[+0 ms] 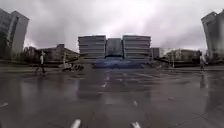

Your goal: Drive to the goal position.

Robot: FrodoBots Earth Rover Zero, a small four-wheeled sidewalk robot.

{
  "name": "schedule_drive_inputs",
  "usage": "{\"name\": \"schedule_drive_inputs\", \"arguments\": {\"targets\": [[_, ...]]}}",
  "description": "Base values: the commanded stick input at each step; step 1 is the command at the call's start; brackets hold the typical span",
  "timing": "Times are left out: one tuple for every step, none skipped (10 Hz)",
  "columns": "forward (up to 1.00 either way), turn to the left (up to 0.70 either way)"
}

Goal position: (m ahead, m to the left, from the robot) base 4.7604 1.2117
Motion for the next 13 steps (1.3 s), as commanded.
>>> {"name": "schedule_drive_inputs", "arguments": {"targets": [[1.0, 0.0], [1.0, 0.0], [1.0, 0.0], [1.0, 0.0], [1.0, 0.0], [1.0, 0.0], [1.0, 0.0], [1.0, 0.0], [1.0, 0.0], [1.0, 0.0], [1.0, 0.0], [1.0, 0.0], [1.0, 0.0]]}}
